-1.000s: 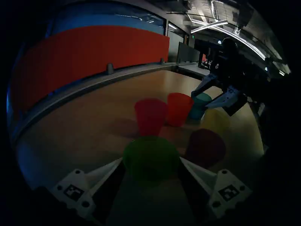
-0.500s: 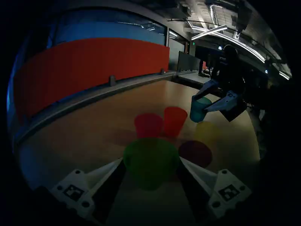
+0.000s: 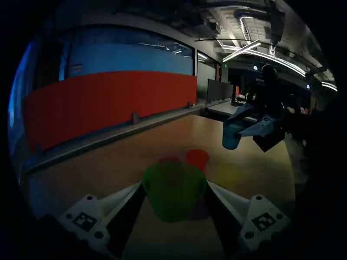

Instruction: Pour water

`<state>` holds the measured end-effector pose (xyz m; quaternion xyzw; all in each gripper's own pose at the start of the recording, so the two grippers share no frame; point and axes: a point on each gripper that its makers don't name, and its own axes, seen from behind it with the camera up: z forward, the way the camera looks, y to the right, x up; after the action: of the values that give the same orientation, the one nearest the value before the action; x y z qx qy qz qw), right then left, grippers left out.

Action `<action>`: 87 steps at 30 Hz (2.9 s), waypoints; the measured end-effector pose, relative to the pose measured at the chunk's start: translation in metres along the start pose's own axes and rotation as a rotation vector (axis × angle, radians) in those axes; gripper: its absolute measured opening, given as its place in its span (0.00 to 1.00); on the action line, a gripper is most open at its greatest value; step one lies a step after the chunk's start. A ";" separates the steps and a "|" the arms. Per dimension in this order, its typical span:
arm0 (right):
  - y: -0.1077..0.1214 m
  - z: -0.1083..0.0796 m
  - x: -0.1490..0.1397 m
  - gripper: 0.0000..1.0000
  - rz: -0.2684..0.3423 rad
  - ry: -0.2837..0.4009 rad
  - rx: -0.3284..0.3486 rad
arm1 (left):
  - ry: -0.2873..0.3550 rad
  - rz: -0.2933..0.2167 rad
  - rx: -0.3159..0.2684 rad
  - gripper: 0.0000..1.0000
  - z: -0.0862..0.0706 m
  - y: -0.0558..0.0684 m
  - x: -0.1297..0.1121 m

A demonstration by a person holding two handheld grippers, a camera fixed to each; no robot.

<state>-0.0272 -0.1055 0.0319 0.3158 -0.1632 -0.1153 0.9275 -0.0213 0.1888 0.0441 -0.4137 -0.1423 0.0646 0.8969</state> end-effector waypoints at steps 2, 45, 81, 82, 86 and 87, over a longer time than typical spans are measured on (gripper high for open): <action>-0.002 -0.004 0.010 0.94 -0.002 0.024 -0.004 | 0.023 -0.004 0.003 0.88 -0.004 0.002 0.008; -0.014 -0.043 0.112 0.93 -0.007 0.318 -0.038 | 0.239 -0.045 -0.006 0.88 -0.047 0.036 0.086; -0.039 -0.060 0.160 0.93 -0.164 0.354 0.002 | 0.255 -0.007 -0.024 0.88 -0.058 0.063 0.093; -0.041 -0.060 0.162 0.93 -0.176 0.354 0.005 | 0.255 -0.006 -0.026 0.88 -0.057 0.065 0.093; -0.048 -0.058 0.169 0.93 -0.219 0.353 0.015 | 0.255 -0.004 -0.033 0.88 -0.057 0.070 0.091; -0.050 -0.058 0.171 0.93 -0.230 0.353 0.017 | 0.254 -0.003 -0.036 0.87 -0.057 0.071 0.091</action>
<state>0.1460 -0.1663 -0.0033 0.3556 0.0377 -0.1620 0.9197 0.0826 0.2152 -0.0269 -0.4341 -0.0291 0.0076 0.9004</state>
